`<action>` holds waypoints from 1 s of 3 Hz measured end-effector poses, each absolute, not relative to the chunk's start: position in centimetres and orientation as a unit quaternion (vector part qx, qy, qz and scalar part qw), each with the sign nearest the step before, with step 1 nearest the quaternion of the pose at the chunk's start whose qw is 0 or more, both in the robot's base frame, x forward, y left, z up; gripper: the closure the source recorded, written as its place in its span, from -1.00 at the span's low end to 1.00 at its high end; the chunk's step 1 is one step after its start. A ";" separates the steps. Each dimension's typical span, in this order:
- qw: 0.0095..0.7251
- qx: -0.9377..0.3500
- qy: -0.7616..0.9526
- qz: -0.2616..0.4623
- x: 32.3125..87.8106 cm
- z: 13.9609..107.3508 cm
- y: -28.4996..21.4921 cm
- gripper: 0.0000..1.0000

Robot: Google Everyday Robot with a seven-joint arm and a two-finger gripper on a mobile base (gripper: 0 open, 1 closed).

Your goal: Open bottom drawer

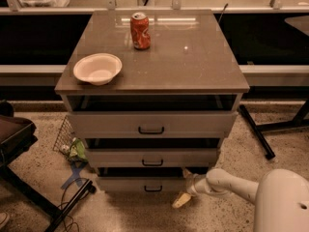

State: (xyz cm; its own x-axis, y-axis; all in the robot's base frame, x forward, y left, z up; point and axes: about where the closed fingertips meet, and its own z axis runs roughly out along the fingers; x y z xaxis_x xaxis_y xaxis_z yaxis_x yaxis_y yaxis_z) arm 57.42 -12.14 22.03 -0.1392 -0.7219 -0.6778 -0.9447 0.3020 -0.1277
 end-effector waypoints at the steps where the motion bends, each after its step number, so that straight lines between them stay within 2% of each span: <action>1: 0.321 -0.566 0.740 0.169 58.7 19.1 -11.6 -1.00; 2: 0.323 -0.564 0.741 0.167 59.3 18.8 -11.8 -1.00; 3: 0.323 -0.565 0.741 0.169 59.1 18.6 -11.5 -0.50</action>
Offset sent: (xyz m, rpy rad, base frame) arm 0.0335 0.0005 -0.0555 -0.0122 0.0225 -0.0171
